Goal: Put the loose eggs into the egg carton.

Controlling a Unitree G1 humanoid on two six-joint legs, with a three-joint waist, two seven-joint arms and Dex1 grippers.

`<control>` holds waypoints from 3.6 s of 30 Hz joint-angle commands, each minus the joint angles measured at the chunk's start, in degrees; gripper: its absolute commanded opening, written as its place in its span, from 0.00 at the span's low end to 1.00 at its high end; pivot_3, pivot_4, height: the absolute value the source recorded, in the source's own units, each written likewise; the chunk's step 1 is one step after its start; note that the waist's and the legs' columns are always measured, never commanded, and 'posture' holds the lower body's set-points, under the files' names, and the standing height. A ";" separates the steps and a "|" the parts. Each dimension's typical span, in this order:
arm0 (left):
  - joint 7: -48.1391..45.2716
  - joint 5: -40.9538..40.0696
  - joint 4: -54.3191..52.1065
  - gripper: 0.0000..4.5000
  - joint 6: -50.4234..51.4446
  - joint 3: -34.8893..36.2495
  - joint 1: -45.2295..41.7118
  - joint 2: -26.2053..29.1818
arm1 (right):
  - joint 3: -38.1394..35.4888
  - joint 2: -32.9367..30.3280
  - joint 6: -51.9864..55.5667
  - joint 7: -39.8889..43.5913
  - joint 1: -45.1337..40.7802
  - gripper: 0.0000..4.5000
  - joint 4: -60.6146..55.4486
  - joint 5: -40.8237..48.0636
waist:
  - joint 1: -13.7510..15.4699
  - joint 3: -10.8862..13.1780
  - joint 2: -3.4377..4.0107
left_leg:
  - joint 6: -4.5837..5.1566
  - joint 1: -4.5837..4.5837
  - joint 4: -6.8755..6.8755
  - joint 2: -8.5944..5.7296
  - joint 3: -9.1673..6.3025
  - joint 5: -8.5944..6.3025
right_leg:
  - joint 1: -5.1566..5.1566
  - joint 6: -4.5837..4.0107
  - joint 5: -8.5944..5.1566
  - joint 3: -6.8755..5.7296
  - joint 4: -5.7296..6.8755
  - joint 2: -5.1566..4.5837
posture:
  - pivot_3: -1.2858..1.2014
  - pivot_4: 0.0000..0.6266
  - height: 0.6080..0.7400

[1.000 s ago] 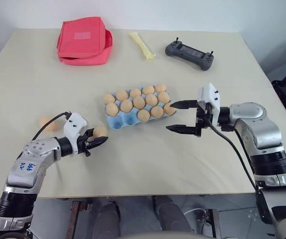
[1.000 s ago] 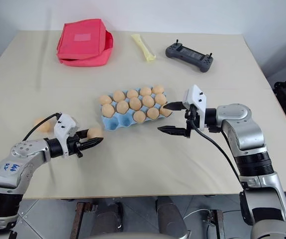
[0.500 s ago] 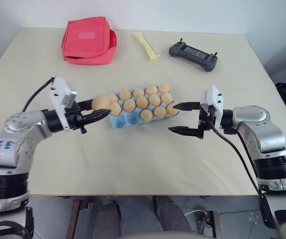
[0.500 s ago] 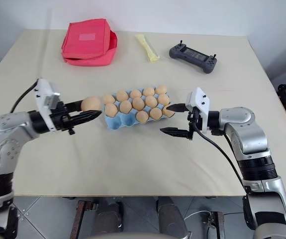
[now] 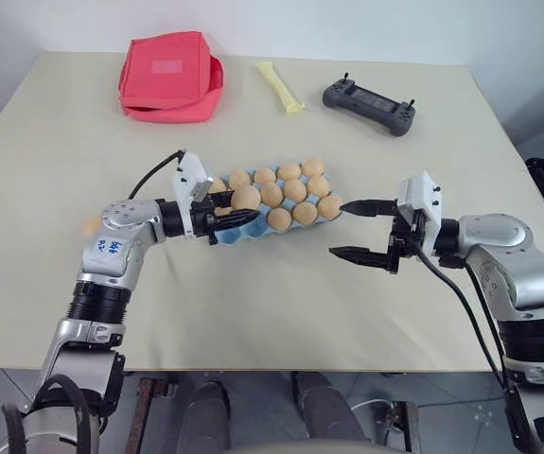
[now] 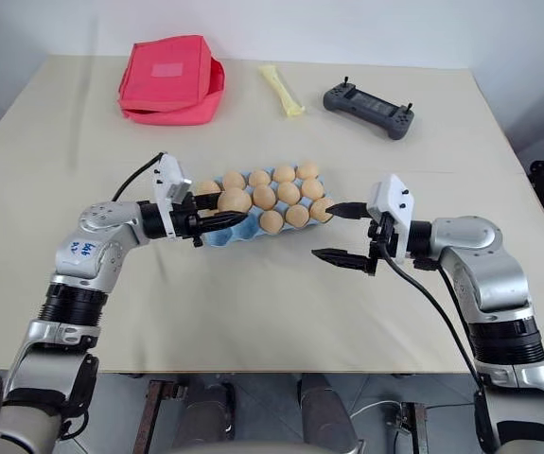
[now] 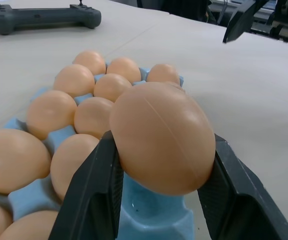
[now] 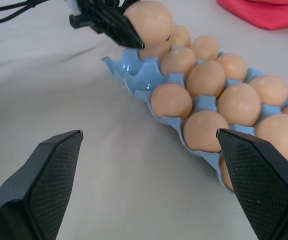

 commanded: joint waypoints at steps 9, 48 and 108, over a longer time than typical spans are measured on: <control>0.97 -0.76 -7.72 0.99 2.74 2.79 0.64 0.62 | -0.92 -0.75 -0.29 0.25 -0.19 1.00 -1.84 1.33 | 0.03 0.00 0.00 | 0.01 -0.02 0.00 0.00 -0.01 0.01 | 0.00 0.02 0.01 0.00 0.01 0.00 | 0.52 0.24 1.00; 27.49 -7.03 -39.91 0.99 28.32 46.83 45.49 12.56 | 3.22 3.99 -4.18 11.43 -10.42 1.00 10.43 2.40 | -0.30 0.01 -0.03 | 0.01 0.08 0.06 0.00 -0.04 0.02 | 0.08 -0.83 -0.35 -0.06 -0.08 -0.07 | 0.52 0.24 1.00; 8.05 -2.23 -12.49 0.79 11.15 3.51 6.45 4.47 | -1.69 0.21 -1.59 3.82 -2.16 1.00 1.47 3.62 | 0.07 0.01 -0.02 | -0.01 -0.03 0.02 0.01 -0.09 0.01 | 0.01 -0.02 0.02 -0.08 0.03 0.00 | 0.52 0.24 1.00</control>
